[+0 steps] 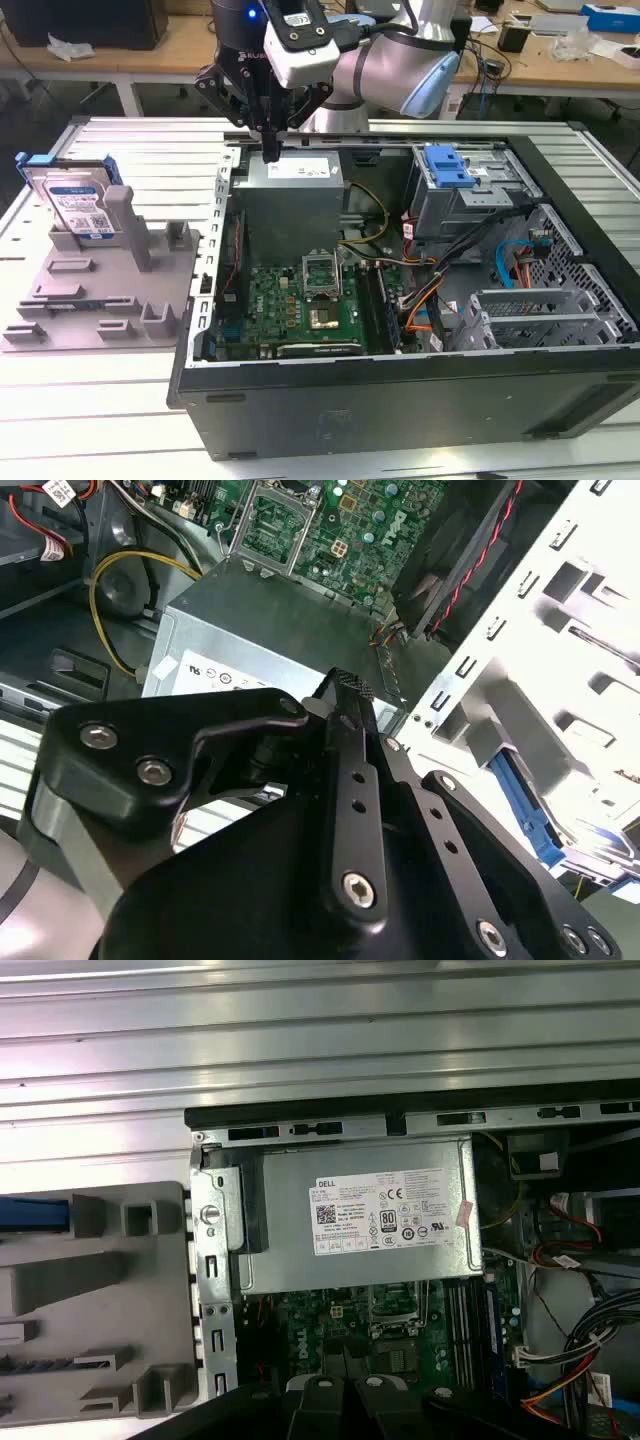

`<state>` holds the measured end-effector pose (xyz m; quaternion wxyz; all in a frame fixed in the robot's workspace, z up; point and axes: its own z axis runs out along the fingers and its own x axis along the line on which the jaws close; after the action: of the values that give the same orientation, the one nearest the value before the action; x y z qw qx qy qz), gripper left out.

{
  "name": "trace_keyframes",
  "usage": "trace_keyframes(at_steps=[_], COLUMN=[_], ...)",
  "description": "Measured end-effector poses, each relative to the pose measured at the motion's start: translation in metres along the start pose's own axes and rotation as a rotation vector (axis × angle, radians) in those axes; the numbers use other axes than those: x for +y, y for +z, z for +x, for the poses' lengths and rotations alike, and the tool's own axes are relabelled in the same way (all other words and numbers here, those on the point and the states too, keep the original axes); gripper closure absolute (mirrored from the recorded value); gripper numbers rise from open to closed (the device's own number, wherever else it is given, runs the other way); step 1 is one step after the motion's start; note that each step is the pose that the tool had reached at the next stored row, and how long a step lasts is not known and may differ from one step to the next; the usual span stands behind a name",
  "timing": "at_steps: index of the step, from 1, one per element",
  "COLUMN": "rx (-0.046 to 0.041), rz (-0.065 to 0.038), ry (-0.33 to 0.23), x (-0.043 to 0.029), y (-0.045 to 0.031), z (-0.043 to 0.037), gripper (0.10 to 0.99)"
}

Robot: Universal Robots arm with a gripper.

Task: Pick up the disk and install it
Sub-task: 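Reach for the disk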

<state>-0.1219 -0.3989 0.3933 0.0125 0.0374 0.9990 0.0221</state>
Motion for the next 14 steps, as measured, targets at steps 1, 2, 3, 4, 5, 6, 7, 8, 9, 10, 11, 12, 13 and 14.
trace_keyframes(at_steps=[1,2,3,4,5,6,7,8,9,10,11,12,13,14], rx=[0.0000,-0.0001,-0.0001,0.0000,-0.0001,0.0000,0.0000,-0.0001,-0.0001,0.0000,0.0008,0.0021,0.0030,0.0035], rz=[0.000,0.000,0.000,0.000,0.000,0.000,0.000,0.000,0.000,0.000,0.000,0.000,0.000,0.000], ry=[0.000,0.000,0.000,0.000,0.000,0.000,0.000,0.000,0.000,0.000,0.000,0.000,0.000,0.000], x=[0.0000,0.0000,0.0000,0.0000,0.0000,0.0000,0.0000,0.0000,0.0000,0.0000,-0.0001,-0.0001,0.0000,0.0014], y=[0.0000,0.0000,0.0000,0.0000,0.0000,0.0000,0.0000,0.0000,0.0000,0.0000,0.0003,0.0010,0.0020,0.0032], z=[0.0000,0.0000,0.0000,0.0000,0.0000,0.0000,0.0000,0.0000,0.0000,0.0000,0.0008,0.0056,0.0136,0.0242], gripper=[0.980,0.980,0.980,0.980,0.980,0.980,0.980,0.980,0.980,0.980,0.980,0.980,0.980,0.980])
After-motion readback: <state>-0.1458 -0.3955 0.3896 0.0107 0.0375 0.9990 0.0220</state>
